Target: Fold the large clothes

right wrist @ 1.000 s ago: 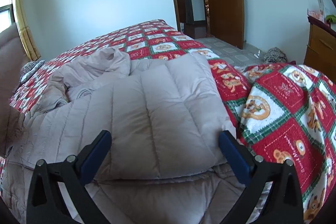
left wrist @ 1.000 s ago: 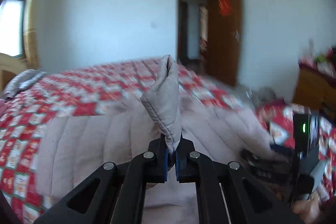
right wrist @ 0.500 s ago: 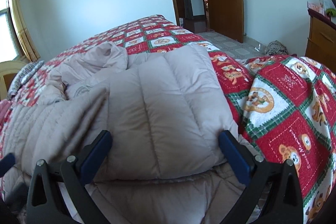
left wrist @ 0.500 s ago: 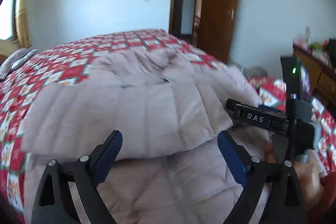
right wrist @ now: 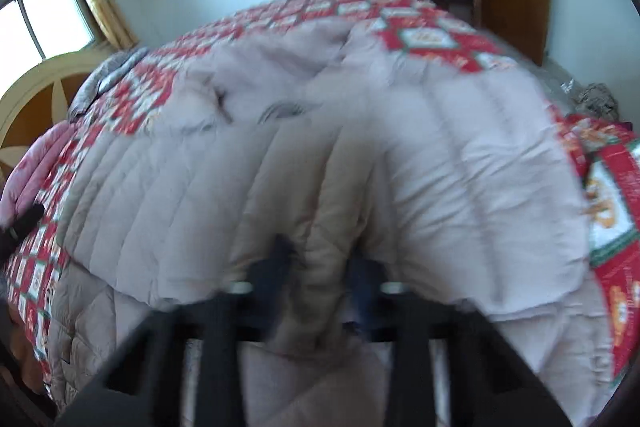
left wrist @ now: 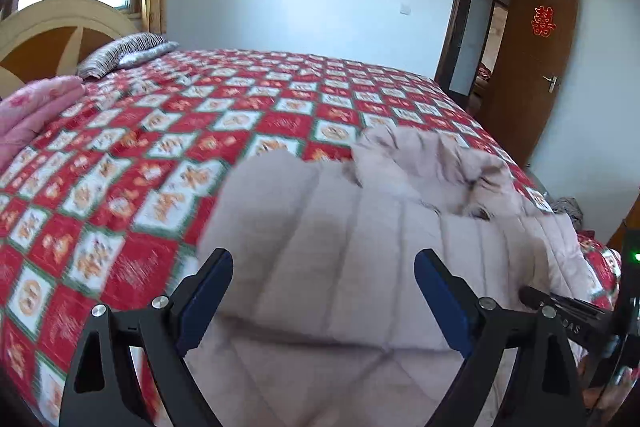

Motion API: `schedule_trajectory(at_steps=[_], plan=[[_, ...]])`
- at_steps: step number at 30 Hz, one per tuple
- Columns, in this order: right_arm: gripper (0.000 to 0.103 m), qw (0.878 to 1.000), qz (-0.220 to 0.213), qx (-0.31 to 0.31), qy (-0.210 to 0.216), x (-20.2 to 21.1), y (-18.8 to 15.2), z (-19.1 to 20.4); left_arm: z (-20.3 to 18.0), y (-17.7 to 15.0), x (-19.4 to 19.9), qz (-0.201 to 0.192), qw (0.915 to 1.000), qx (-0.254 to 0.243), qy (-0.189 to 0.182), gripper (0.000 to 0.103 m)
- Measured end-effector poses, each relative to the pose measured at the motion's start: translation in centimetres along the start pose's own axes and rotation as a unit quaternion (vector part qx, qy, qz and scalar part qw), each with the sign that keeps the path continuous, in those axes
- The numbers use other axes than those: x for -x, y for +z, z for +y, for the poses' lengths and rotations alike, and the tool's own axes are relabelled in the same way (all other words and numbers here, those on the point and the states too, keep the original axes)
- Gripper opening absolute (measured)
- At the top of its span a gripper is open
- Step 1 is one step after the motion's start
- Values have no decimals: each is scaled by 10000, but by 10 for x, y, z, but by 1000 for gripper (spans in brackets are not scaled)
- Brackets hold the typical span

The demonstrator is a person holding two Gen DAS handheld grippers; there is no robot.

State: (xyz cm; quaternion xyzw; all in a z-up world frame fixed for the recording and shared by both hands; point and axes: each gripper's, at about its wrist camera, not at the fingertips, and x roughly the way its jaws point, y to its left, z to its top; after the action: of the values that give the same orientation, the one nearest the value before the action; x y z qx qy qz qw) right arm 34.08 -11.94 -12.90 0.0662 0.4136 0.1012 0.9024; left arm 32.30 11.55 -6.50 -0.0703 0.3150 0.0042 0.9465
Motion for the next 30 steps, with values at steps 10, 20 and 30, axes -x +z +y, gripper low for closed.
schedule_trajectory(at_steps=[10, 20, 30], plan=[[12, 9981, 85, 324, -524, 15, 1, -32, 21, 25, -43, 97, 9965, 112, 822, 92], [13, 9960, 116, 396, -797, -7, -14, -34, 18, -34, -105, 843, 9853, -154, 1477, 94], [62, 9999, -69, 0, -112, 32, 8, -48, 30, -15, -82, 908, 9937, 9, 654, 95]])
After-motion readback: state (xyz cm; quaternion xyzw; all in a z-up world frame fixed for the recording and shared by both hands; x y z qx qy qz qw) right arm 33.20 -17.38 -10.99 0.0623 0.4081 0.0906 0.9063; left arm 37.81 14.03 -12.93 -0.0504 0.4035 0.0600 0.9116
